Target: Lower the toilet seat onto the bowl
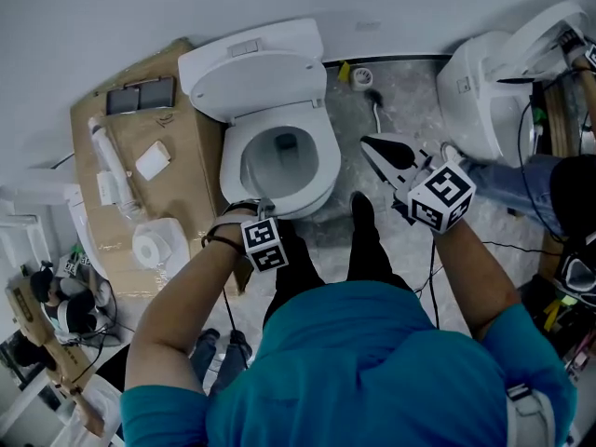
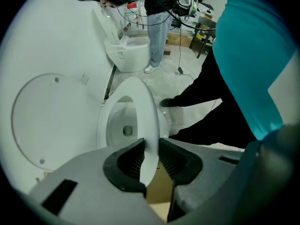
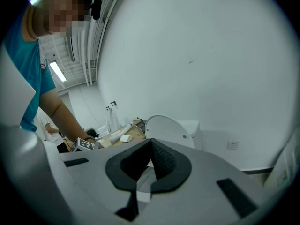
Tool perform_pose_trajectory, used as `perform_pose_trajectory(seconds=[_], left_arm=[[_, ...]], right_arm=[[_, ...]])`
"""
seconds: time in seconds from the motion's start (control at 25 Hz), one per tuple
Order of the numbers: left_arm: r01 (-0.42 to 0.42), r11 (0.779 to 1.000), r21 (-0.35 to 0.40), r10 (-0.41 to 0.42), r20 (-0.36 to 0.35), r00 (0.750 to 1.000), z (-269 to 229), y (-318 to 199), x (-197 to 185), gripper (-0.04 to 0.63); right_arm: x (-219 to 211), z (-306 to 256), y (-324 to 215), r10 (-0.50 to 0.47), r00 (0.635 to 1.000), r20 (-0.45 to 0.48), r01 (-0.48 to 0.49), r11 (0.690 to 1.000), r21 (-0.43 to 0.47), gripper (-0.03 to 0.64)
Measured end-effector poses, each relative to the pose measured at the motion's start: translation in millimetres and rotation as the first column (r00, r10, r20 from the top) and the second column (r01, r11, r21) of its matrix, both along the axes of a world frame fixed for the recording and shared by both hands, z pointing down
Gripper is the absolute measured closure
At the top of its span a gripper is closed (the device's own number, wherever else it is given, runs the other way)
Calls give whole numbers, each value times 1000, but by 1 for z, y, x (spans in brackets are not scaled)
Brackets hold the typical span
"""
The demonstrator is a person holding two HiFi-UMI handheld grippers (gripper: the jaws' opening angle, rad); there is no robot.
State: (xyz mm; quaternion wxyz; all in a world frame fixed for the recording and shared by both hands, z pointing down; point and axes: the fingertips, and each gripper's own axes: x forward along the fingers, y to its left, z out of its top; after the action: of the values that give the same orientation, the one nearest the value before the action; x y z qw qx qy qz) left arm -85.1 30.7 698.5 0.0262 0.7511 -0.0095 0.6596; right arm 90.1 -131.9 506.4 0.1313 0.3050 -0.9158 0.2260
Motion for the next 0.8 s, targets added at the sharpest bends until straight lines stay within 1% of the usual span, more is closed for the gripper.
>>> perform_pose_trajectory(seconds=[0.36, 0.8], left_arm=[[14, 1000, 4, -14, -19, 1000, 29, 25, 3, 505], [2, 1000, -6, -2, -6, 1000, 70, 50, 4, 499]], right_arm=[[-7, 41, 6, -13, 1000, -12, 12, 999, -44, 626], [-12, 84, 8, -24, 999, -23, 22, 997, -78, 626]])
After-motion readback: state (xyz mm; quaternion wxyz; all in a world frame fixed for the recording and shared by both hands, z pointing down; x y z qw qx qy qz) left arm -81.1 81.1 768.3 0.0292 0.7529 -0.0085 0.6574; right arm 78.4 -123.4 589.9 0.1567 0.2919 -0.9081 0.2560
